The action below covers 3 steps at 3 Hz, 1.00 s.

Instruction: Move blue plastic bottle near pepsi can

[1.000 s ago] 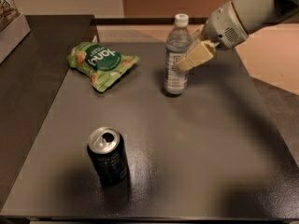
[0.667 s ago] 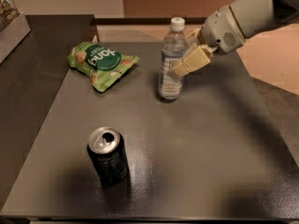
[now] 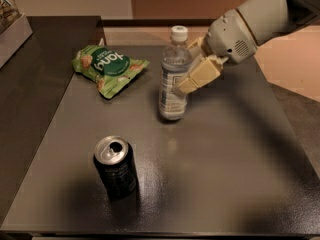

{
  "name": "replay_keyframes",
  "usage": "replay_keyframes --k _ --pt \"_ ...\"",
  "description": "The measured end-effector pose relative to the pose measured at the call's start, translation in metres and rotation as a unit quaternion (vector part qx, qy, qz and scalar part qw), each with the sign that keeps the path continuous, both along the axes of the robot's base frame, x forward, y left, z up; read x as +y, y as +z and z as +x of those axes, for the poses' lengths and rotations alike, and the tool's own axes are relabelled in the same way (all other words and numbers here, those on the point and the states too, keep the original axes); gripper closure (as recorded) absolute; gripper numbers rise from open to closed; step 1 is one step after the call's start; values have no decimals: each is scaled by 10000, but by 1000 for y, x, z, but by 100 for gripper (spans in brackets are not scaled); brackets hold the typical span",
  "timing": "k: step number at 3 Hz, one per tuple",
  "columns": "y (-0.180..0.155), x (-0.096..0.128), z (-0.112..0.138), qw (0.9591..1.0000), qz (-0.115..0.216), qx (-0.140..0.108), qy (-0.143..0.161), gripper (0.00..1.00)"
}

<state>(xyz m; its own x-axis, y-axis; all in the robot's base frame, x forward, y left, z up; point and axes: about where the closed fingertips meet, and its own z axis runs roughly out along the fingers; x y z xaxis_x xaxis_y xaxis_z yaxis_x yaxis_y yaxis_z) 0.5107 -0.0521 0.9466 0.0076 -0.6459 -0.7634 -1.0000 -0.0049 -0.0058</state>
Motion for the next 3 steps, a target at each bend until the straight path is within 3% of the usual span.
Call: replay_keyframes --k 3 --pt "-30 25 -65 9952 81 381 902 100"
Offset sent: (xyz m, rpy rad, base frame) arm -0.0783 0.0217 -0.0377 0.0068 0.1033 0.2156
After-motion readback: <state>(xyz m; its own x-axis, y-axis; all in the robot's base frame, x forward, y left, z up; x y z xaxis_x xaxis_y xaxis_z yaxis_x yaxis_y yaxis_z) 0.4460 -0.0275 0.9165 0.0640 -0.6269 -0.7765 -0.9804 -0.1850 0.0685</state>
